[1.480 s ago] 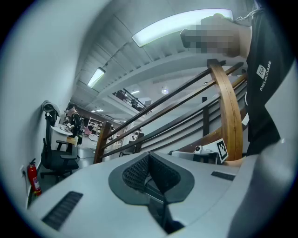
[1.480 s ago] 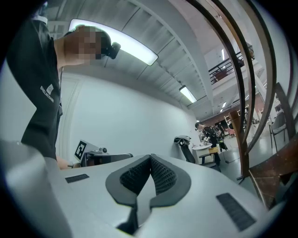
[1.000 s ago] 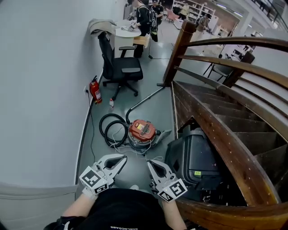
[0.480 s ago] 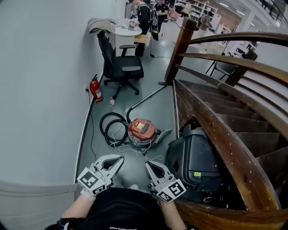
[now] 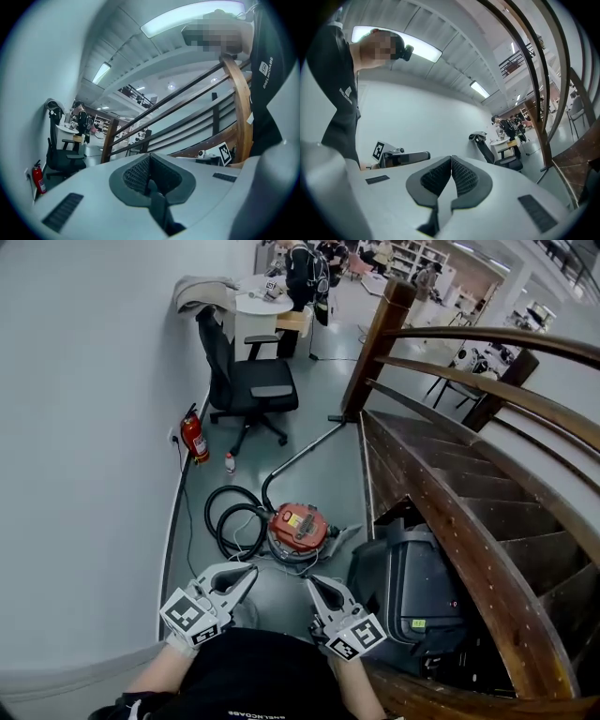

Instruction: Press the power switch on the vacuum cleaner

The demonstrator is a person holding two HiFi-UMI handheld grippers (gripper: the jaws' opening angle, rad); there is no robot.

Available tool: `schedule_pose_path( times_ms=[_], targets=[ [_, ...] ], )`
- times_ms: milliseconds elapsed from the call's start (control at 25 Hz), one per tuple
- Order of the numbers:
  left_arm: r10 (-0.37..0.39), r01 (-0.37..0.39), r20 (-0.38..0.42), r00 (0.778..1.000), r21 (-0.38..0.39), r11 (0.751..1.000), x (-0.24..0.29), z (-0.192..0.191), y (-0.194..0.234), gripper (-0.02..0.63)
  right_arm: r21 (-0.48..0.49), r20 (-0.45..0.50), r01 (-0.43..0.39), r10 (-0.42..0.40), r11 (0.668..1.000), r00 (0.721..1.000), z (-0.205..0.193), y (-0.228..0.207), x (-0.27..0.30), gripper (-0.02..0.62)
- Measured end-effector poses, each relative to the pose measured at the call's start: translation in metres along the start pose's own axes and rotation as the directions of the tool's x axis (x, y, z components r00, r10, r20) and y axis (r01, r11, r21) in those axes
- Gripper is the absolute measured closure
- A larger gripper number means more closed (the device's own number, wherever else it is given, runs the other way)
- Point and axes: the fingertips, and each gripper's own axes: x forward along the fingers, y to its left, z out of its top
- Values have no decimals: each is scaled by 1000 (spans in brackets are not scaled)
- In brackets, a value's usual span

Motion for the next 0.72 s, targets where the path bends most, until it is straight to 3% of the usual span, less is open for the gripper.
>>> schedule_pose_path(
  times_ms=[400, 720],
  targets=[
    [-52, 52, -34, 998, -7, 999, 14, 31, 143, 592, 2, -20, 45, -44, 999, 999, 2, -42, 145, 569],
    [-57, 57, -67, 996, -11, 998, 12, 40, 218, 592, -3, -53, 54, -55, 999, 997, 2, -51, 217, 569]
  ],
)
